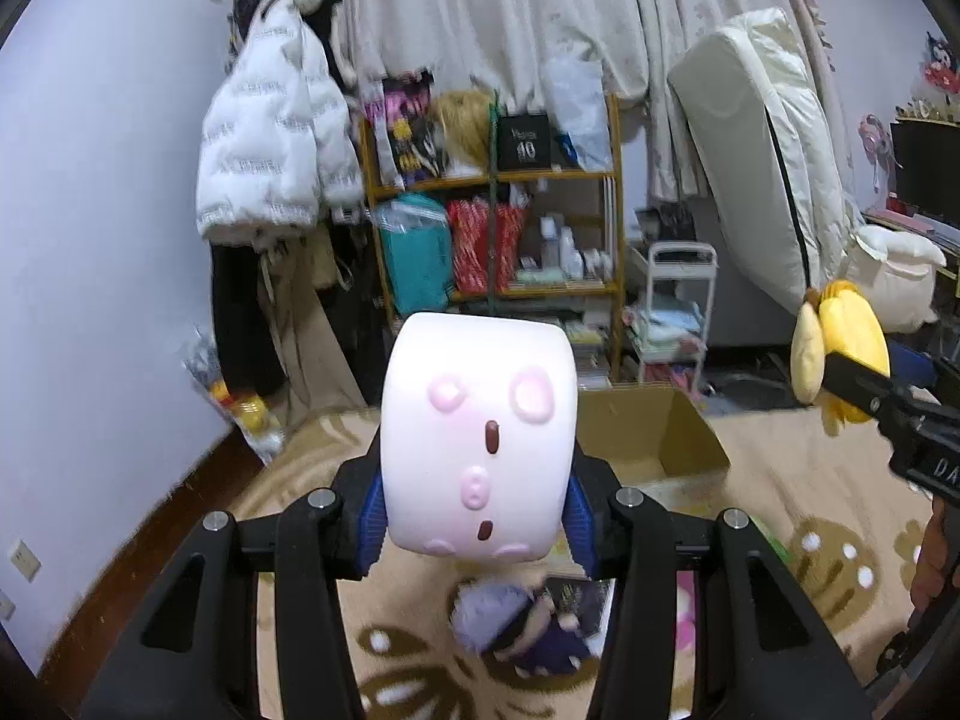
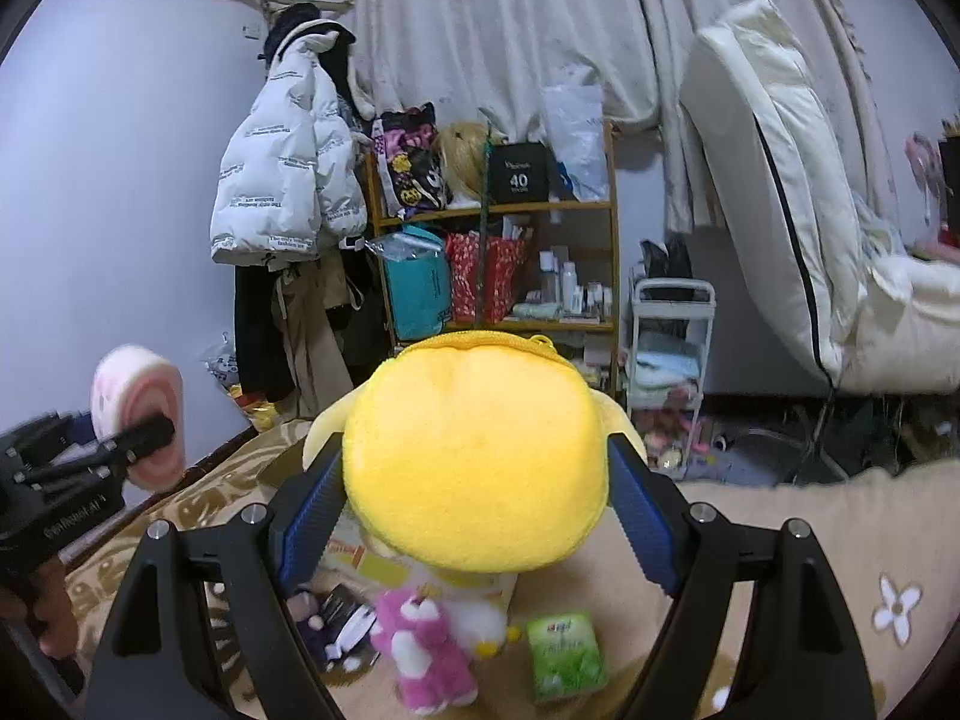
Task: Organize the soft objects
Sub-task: 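Lift the yellow plush with the right tool while the left tool lifts the pink square plush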
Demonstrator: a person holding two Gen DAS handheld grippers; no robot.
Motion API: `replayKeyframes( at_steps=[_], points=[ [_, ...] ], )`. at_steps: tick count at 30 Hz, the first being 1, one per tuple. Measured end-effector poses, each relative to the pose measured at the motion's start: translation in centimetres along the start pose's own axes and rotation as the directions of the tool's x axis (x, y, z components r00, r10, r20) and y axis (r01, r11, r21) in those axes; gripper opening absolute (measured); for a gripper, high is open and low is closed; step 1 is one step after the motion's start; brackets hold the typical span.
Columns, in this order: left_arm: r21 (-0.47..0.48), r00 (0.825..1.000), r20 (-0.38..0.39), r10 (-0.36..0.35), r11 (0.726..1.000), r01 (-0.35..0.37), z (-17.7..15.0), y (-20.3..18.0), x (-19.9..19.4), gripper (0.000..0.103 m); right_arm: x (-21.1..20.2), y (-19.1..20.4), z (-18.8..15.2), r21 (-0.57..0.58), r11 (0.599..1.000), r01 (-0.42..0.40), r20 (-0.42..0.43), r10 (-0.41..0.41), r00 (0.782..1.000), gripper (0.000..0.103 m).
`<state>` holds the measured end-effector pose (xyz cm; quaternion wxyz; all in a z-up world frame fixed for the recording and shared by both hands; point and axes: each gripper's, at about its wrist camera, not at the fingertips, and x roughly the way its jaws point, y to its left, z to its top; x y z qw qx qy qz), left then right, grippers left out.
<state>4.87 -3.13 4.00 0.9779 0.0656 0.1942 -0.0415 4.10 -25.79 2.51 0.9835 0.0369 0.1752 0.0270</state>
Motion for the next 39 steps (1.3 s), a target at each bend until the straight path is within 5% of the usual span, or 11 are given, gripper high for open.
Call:
replayKeyframes(
  at_steps=[14, 39],
  points=[
    [-0.002, 0.998, 0.044, -0.05, 0.999, 0.05, 5.1, -0.1, 4.4, 0.047, 4.6, 1.3, 3.6, -0.059, 0.998, -0.01, 0.085, 0.015, 0.996, 0.087],
    [-0.031, 0.986, -0.131, -0.103, 0.995, 0.1, -0.1, -0.8, 15.1, 0.047, 12.9, -0.8, -1.3, 0.02, 0.997, -0.07, -0.078, 0.071, 0.994, 0.087]
  ],
)
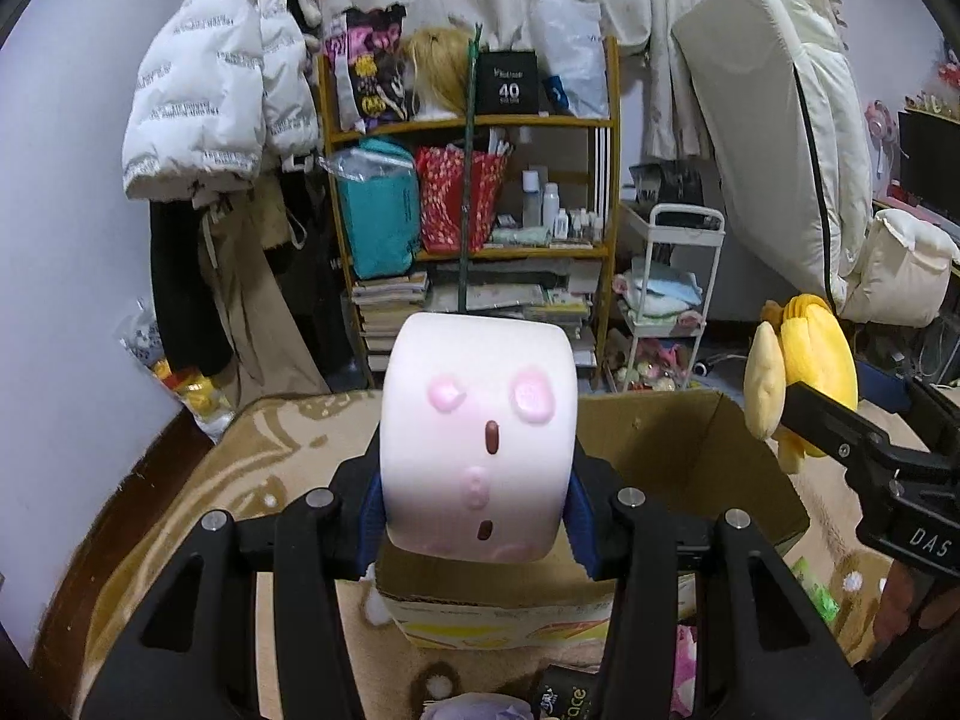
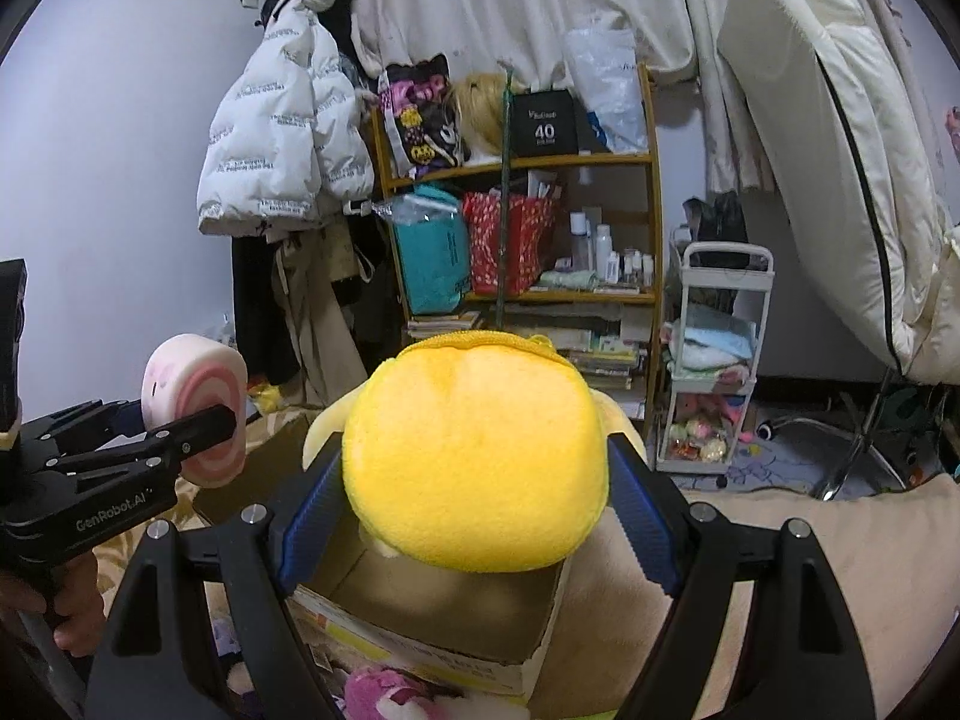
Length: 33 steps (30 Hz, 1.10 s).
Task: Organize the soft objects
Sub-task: 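Lift the yellow plush with the right tool while the left tool lifts the pink square plush, then release the yellow plush into the box while the left tool drops the pink plush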
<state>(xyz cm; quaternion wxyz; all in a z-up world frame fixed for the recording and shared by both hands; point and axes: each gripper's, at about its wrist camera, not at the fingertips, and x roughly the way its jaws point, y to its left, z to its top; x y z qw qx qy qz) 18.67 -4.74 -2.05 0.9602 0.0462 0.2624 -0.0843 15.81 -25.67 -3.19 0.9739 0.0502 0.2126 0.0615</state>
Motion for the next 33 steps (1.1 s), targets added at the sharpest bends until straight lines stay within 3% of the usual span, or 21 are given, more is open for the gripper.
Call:
replayKeyframes(
  at_steps=[10, 33],
  points=[
    [0.021, 0.997, -0.075, -0.005, 1.0, 0.006, -1.6, -0.4, 1.8, 0.048, 1.4, -1.0, -1.5, 0.036, 0.999, -0.004, -0.058, 0.006, 0.998, 0.087],
    [0.056, 0.994, -0.107, 0.014, 0.998, -0.008, -2.7, -1.2, 2.6, 0.053, 2.2, -0.5, -2.9, -0.006, 1.0, -0.023, -0.12, 0.022, 0.992, 0.088]
  ],
)
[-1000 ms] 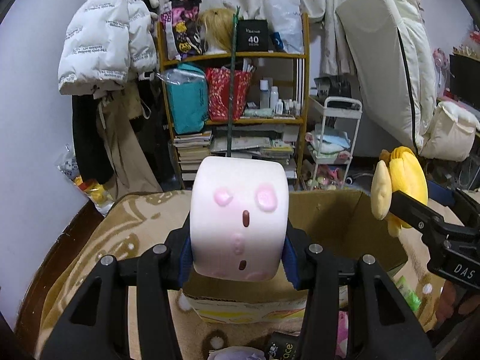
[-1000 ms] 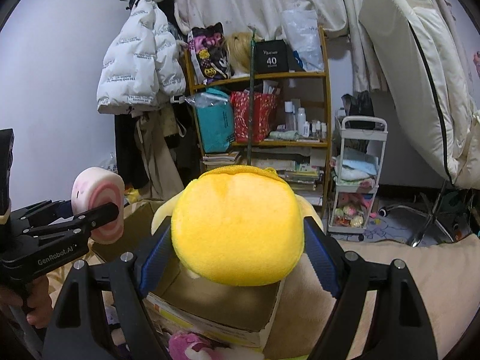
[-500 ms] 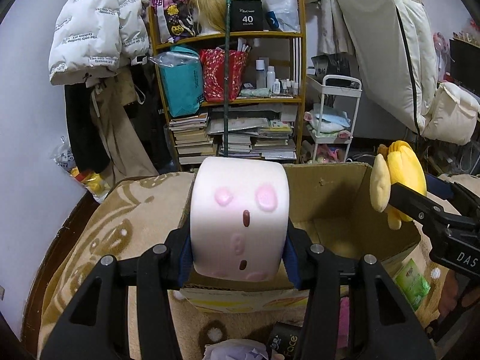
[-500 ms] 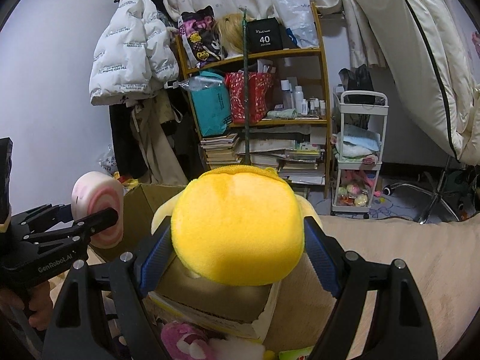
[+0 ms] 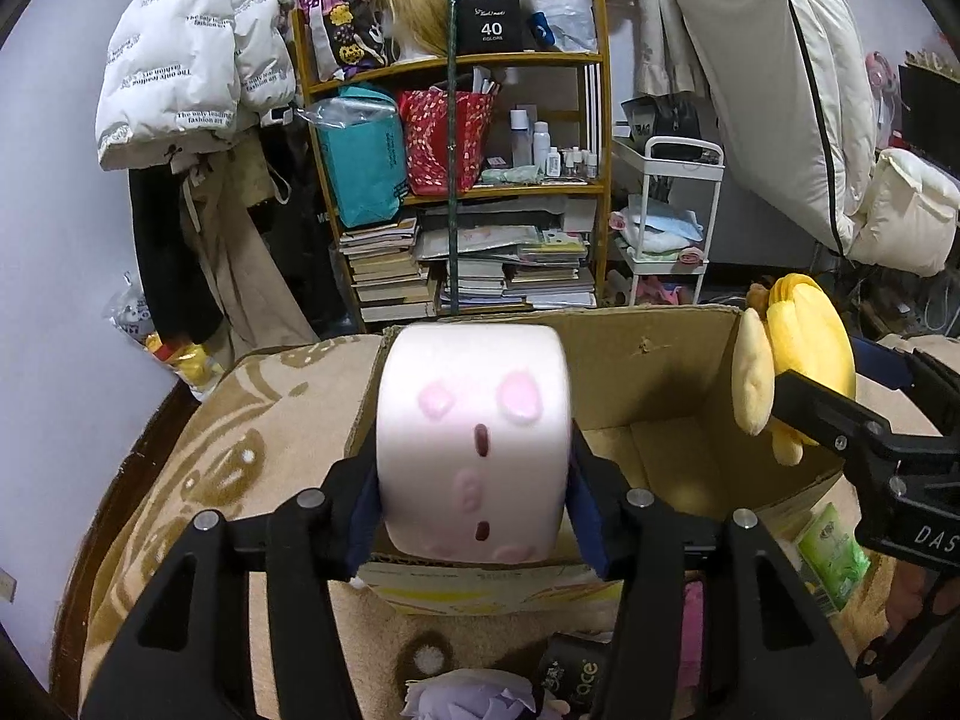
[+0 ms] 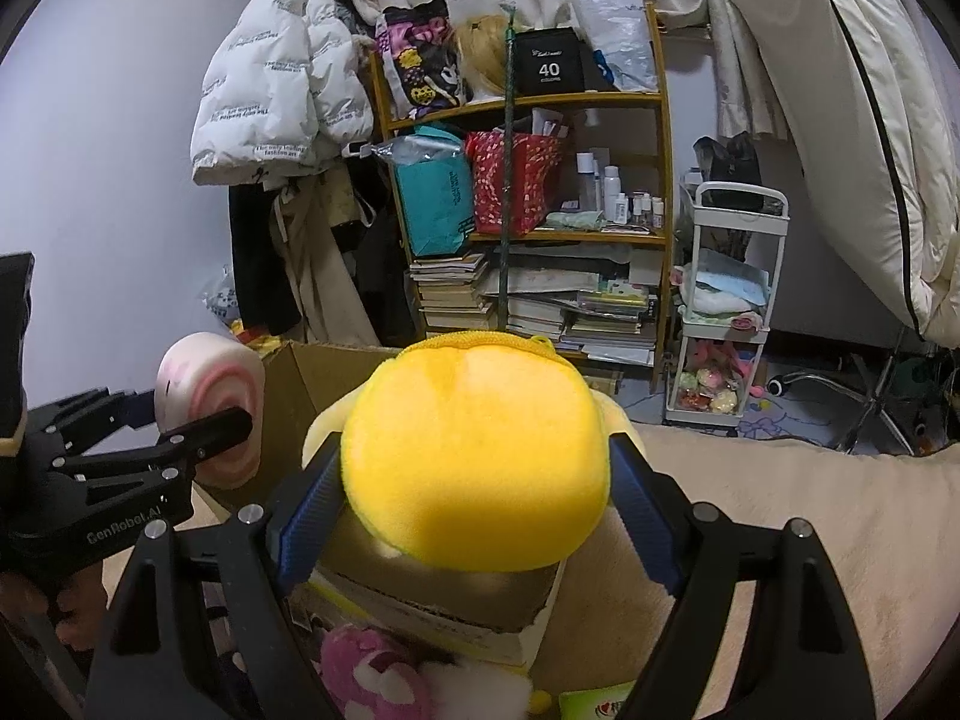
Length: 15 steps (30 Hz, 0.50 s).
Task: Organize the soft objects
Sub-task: 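Release the yellow plush into the box while the left tool drops the pink plush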
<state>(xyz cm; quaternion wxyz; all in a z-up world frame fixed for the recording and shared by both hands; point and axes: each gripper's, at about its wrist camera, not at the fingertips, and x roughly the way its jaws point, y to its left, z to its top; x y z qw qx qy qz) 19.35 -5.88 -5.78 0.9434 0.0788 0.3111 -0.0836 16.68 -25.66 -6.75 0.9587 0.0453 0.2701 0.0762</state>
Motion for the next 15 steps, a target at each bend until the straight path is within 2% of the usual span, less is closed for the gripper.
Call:
replayKeyframes(
  at_steps=[8, 11, 13, 15],
  points=[
    [0.016, 1.0, 0.011, 0.024, 1.0, -0.024, -0.2, -0.1, -0.4, 0.056, 0.6, 0.2, -0.5, -0.026, 0.999, -0.021, -0.03, 0.02, 0.999, 0.093],
    [0.007, 0.999, 0.006, 0.035, 0.999, -0.035, -0.2, 0.3, -0.6, 0.061, 0.5, 0.4, -0.5, -0.023, 0.999, -0.038, -0.036, 0.037, 0.999, 0.094],
    [-0.019, 0.999, 0.002, 0.042, 0.999, -0.042, -0.3, 0.6, -0.8, 0.067, 0.4, 0.8, -0.6, -0.048, 0.999, 0.002, -0.034, -0.003, 0.999, 0.103],
    [-0.036, 0.999, 0.0, 0.042, 0.998, -0.042, -0.3, 0.9, -0.9, 0.068, 0.1, 1.0, -0.7, -0.062, 0.998, 0.018, -0.019, -0.02, 1.0, 0.103]
  ],
)
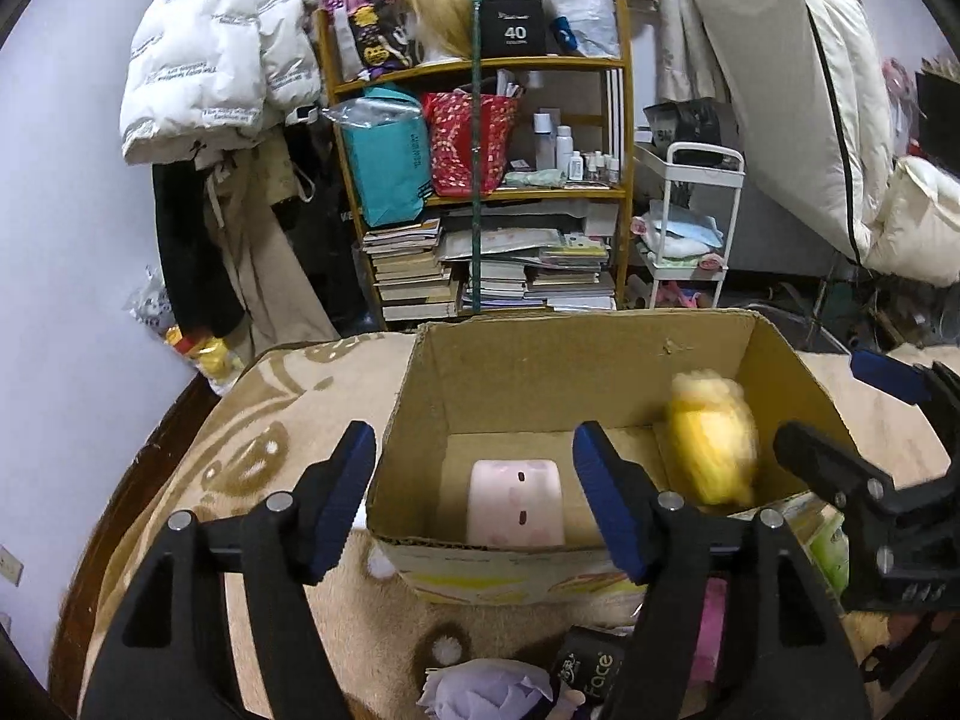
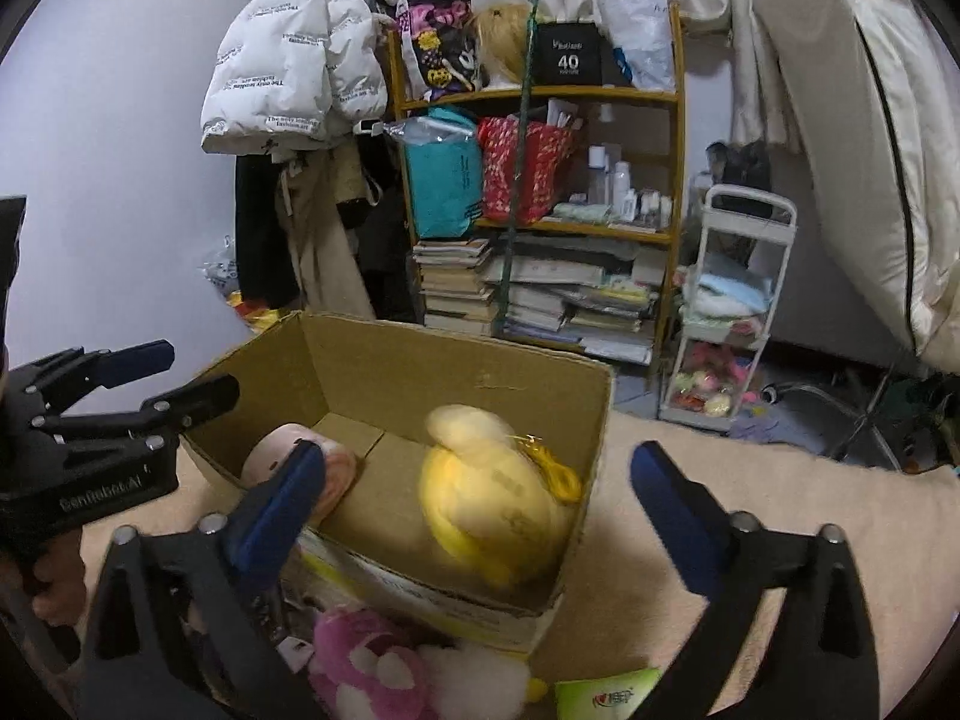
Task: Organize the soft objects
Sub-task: 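Release the yellow plush into the box while the left tool drops the pink plush, then move both tools back toward the remaining toys on the rug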
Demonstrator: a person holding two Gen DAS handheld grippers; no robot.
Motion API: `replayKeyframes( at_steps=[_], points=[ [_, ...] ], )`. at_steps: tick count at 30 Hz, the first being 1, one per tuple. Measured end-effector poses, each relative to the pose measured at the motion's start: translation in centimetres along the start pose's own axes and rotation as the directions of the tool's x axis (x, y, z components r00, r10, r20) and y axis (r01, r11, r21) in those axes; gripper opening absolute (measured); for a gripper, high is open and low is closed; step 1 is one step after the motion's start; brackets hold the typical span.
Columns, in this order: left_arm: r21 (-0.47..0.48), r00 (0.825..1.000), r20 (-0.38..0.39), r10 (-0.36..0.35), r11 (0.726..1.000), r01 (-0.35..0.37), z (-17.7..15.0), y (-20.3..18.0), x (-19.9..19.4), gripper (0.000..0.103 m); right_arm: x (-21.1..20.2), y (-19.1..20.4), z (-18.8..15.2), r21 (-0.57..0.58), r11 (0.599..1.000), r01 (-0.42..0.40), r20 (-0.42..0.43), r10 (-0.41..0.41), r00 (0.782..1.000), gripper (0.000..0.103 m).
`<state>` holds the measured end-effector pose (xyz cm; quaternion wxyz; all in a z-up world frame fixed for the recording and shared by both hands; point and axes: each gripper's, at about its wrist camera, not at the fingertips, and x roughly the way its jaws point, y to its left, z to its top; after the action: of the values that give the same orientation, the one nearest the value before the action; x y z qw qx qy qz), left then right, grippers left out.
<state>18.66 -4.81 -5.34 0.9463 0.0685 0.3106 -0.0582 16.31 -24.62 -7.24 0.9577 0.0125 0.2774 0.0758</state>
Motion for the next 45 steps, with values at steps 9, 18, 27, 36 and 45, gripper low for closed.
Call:
replayKeyframes(
  at_steps=[9, 18, 27, 36, 45],
  points=[
    [-0.032, 1.0, -0.006, 0.005, 0.999, -0.005, -0.4, 1.1, -1.9, 0.084, -2.2, -0.2, 0.2, 0.047, 0.999, -0.013, 0.015, 0.012, 1.0, 0.103],
    [-0.075, 1.0, -0.007, 0.01, 0.997, -0.011, -1.3, 1.9, -5.0, 0.09, -6.0, -0.4, 0.2, 0.068, 0.998, 0.008, 0.046, -0.011, 0.999, 0.103],
    [-0.086, 0.999, -0.015, 0.035, 0.996, -0.036, -2.7, 2.0, -8.1, 0.091, -10.1, -0.4, -0.3, 0.087, 0.996, 0.032, 0.063, -0.038, 0.997, 0.103],
    [-0.077, 0.998, -0.024, 0.055, 0.995, -0.056, -4.4, 1.8, -10.7, 0.091, -13.4, 0.1, -1.4, 0.096, 0.994, 0.045, 0.067, -0.052, 0.996, 0.103],
    [-0.073, 0.996, -0.055, 0.075, 0.994, -0.079, -5.3, 1.8, -11.9, 0.091, -14.3, -0.3, -2.1, 0.118, 0.991, 0.065, 0.053, -0.071, 0.996, 0.103]
  ],
)
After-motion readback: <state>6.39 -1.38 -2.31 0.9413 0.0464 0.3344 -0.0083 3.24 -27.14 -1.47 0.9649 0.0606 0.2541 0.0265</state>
